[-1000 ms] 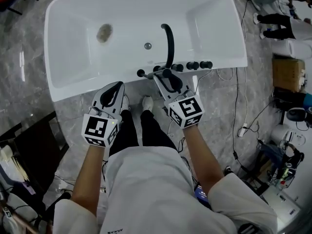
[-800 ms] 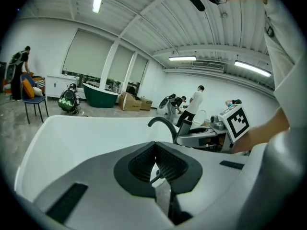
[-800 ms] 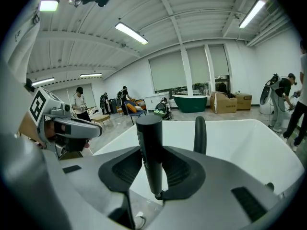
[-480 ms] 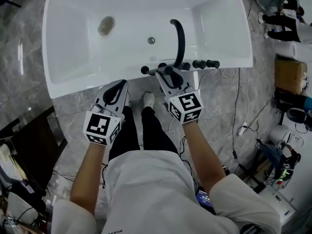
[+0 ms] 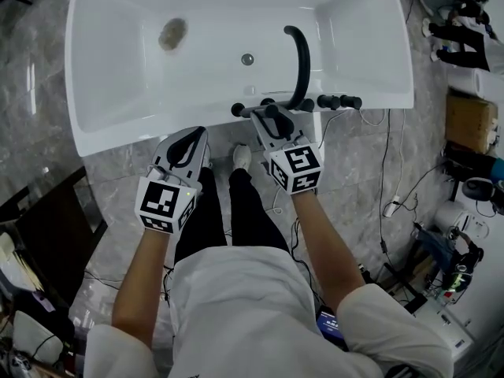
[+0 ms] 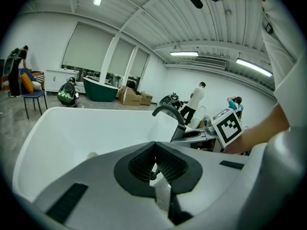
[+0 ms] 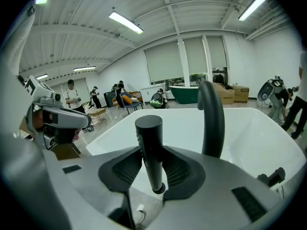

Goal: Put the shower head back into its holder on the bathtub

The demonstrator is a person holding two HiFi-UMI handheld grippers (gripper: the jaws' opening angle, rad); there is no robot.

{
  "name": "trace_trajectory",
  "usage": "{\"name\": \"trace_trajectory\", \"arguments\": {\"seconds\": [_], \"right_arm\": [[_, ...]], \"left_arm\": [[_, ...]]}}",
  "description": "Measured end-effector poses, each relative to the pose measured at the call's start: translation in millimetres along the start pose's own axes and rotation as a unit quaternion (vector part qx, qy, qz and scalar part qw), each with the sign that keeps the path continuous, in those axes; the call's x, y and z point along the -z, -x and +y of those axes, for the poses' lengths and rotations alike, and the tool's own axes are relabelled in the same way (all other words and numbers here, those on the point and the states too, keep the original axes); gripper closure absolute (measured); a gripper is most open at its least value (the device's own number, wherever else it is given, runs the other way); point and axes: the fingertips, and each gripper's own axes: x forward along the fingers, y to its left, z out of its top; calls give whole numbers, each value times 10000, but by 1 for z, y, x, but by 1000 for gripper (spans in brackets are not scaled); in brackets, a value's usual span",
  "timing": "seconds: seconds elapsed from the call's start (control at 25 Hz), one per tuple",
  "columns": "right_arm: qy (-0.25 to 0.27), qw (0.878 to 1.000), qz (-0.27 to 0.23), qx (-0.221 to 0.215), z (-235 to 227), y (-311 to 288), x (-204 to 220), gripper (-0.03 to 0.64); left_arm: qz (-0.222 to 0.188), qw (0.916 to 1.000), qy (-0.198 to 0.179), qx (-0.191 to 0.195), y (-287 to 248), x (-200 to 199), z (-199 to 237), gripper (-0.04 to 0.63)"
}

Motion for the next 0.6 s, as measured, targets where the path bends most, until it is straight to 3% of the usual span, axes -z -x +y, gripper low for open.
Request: {"name": "trace_trajectory", "arguments": {"seconds": [0.6], "right_arm": [[-190, 9997, 141, 85, -5, -23, 29, 474]], "left_arm": [[35, 10000, 54, 2, -7, 12, 5, 586]]}}
